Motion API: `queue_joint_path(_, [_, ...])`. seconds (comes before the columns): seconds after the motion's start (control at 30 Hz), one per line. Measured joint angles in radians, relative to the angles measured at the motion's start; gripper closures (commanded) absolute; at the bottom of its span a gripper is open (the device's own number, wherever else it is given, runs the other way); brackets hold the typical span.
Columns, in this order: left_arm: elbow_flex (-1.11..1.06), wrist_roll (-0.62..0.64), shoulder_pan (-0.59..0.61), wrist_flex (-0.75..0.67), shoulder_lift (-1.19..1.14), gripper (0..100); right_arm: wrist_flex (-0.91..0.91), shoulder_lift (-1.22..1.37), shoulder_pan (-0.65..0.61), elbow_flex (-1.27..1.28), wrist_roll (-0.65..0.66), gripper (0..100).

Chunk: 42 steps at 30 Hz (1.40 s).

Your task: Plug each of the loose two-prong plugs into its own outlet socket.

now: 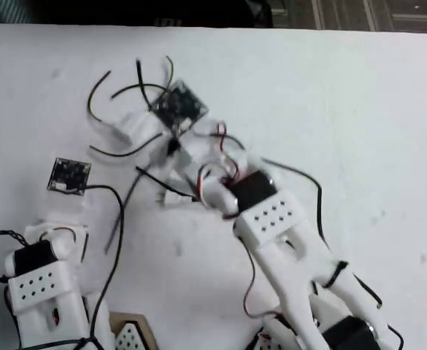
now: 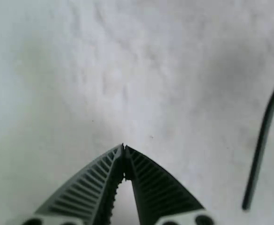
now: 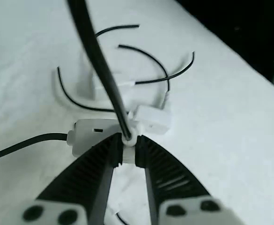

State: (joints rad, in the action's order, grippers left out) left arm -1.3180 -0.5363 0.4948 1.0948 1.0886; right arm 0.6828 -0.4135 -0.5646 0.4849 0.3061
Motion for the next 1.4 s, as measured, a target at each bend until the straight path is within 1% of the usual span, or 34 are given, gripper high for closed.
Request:
queue_joint_path(0.13, [0.000,0.000,0.000,0.000,0.000,98,-0.049,0.195,0.077,-0.146,0.008,97.8])
queue_joint_path(0.27, [0.000,0.000,0.000,0.000,0.000,98,-0.052,0.405,0.138,-0.305,0.008,96.6])
queue_joint_path(0.43, [0.000,0.000,0.000,0.000,0.000,98,-0.054,0.563,0.167,-0.422,0.006,82.3])
queue_joint_path(0.47, [0.000,0.000,0.000,0.000,0.000,98,-0.054,0.566,0.167,-0.428,0.006,80.7])
queue_joint_path(0.57, [-0.003,0.000,0.000,0.000,0.000,98,-0.026,0.563,0.166,-0.445,0.006,80.5])
queue_joint_path(0.7, [-0.003,0.000,0.000,0.000,0.000,98,0.120,0.485,0.175,-0.448,0.006,81.7])
queue_joint_path(0.83, [-0.003,0.000,0.000,0.000,0.000,98,0.339,0.365,0.173,-0.448,0.008,84.1])
queue_joint_path(0.97, [-0.003,0.000,0.000,0.000,0.000,98,0.546,0.284,0.195,-0.448,0.009,84.0])
queue_joint_path(1.17, [-0.003,0.000,0.000,0.000,0.000,98,0.812,0.218,0.193,-0.448,0.098,84.0])
queue_joint_path(1.33, [-0.003,0.000,0.000,0.000,0.000,98,0.984,0.192,0.192,-0.434,0.114,84.0])
queue_joint_path(1.4, [-0.003,0.000,0.000,0.000,0.000,98,1.007,0.167,0.192,-0.393,0.114,84.0])
